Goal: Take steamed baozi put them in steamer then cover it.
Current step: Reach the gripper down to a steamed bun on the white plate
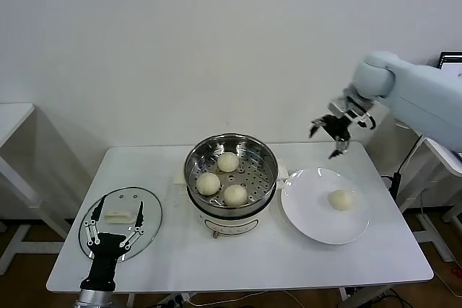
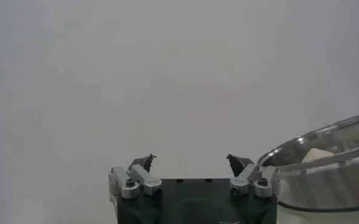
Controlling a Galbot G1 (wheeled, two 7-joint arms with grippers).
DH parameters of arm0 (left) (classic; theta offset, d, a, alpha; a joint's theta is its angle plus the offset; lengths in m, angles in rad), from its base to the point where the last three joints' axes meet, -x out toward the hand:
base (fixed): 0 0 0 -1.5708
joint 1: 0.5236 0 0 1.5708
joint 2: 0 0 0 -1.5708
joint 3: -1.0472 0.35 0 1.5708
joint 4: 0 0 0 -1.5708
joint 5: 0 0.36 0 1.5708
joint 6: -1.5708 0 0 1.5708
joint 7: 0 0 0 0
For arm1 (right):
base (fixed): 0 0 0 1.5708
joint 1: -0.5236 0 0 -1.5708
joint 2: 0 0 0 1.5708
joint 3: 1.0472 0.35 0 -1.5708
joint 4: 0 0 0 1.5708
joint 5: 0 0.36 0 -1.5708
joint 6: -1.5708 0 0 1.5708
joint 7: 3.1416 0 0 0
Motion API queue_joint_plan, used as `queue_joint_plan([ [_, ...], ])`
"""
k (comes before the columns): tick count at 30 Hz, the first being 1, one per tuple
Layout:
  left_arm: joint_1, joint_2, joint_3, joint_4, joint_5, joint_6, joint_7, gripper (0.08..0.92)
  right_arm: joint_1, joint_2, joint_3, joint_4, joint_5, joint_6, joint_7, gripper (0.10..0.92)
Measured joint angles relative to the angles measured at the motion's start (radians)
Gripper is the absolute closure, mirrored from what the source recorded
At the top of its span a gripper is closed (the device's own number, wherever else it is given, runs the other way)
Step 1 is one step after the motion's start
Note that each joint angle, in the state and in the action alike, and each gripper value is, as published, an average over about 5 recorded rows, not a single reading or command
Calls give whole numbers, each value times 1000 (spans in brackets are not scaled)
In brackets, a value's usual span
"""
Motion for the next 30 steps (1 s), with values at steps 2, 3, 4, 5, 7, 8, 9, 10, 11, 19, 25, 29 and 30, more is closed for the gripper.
queue_joint_plan([
  [2,3,-1,-2,-1,1,0,0,177,-36,-10,5,-31,8,-25,7,203],
  [3,5,-2,-3,-1,2,0,0,177,-54,-13,8,-46,11,-36,11,203],
  [4,6,-2,-5,-1,2,0,0,177,-71,-16,11,-60,14,-46,15,203],
  [5,8,-3,-5,-1,3,0,0,177,-87,-18,13,-72,15,-55,18,203],
  [7,9,-4,-7,-1,3,0,0,177,-118,-20,17,-97,18,-70,26,203],
  [8,10,-4,-7,-1,3,0,0,177,-132,-20,19,-107,18,-76,29,203],
  [9,11,-4,-8,-1,3,0,0,177,-146,-20,20,-118,19,-82,33,203],
  [10,12,-5,-9,-1,3,-1,0,177,-159,-19,21,-128,20,-87,37,203],
  [11,13,-5,-9,-2,3,-1,0,177,-171,-17,22,-137,21,-92,41,203],
  [19,14,-6,-12,-1,4,-3,0,177,-249,7,36,-203,27,-115,73,203],
  [25,12,-8,-16,-3,2,-2,0,177,-289,35,42,-244,31,-124,88,203],
  [29,12,-8,-17,0,2,-2,0,177,-309,50,46,-263,30,-126,95,203],
  [30,11,-8,-17,1,2,-2,0,177,-314,53,46,-268,30,-126,96,203],
])
